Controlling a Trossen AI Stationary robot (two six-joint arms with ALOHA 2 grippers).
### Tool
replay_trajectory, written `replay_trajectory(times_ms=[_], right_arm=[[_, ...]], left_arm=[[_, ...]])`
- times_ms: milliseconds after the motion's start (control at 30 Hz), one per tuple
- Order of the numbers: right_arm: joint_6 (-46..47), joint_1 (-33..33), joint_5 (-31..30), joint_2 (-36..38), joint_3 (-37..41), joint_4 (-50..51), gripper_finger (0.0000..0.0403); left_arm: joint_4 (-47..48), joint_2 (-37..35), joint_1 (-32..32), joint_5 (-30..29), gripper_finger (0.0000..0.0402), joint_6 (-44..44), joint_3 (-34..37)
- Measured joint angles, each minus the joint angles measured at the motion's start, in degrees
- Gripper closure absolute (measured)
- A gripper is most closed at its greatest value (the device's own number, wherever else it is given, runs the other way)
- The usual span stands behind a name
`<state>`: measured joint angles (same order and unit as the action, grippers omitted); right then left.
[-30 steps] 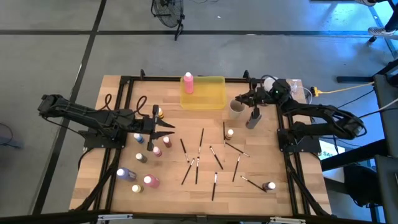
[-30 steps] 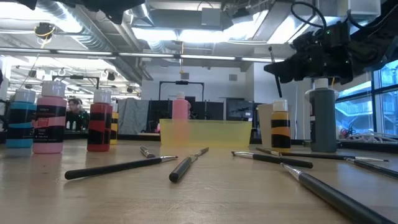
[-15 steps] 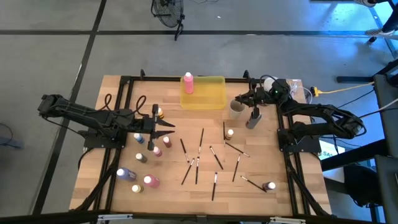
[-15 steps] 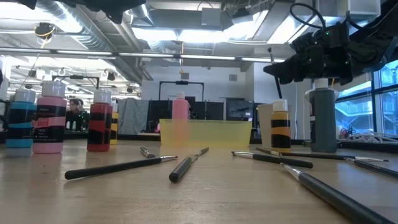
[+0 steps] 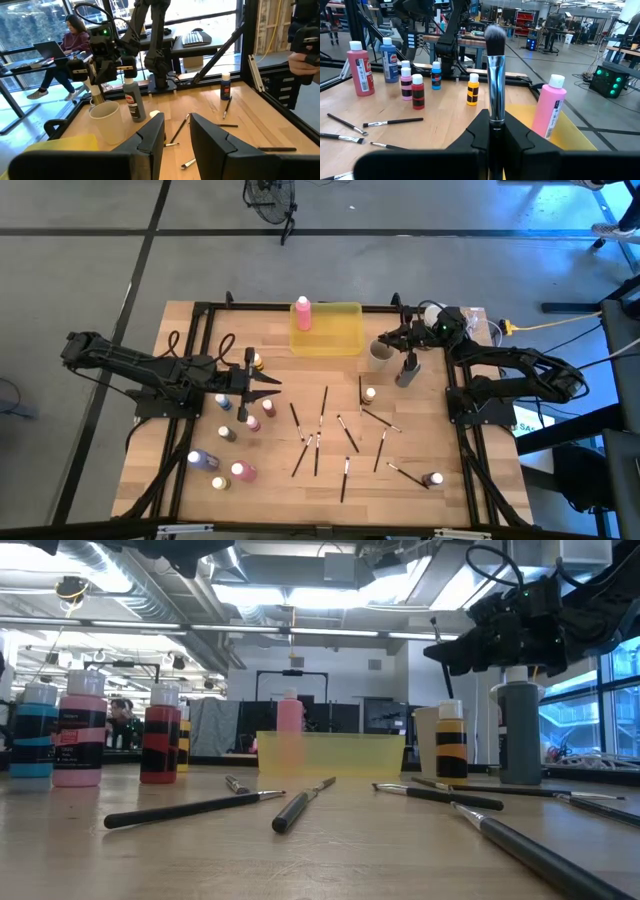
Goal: Pick & Place Paint Supplies
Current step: Put the silver paint brush into the white cup, then put the large black paint bottle into the yellow bin
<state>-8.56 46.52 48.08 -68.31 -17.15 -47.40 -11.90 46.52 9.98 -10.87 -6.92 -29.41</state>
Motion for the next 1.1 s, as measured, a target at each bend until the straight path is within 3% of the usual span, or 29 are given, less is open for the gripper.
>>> replay_trajectory(times_ms=[133, 433, 767, 1100], right_arm=[[0.0, -0.1, 0.0, 0.0, 0.0, 0.6, 0.0378], [0.0, -0.1, 0.0, 0.0, 0.0, 2.1, 0.0314], [0.3, -0.1, 0.0, 0.0, 0.0, 1.0, 0.0307], [7.3, -0.1, 1.1, 2.8, -0.1, -10.0, 0.0306]], left_arm=[[0.0, 0.0, 0.0, 0.0, 0.0313, 0.2, 0.0], [-0.1, 0.0, 0.0, 0.0, 0.0315, 0.3, 0.0], [-0.1, 0.0, 0.0, 0.0, 0.0315, 0.3, 0.0], [0.1, 0.0, 0.0, 0.0, 0.0315, 0.2, 0.0]])
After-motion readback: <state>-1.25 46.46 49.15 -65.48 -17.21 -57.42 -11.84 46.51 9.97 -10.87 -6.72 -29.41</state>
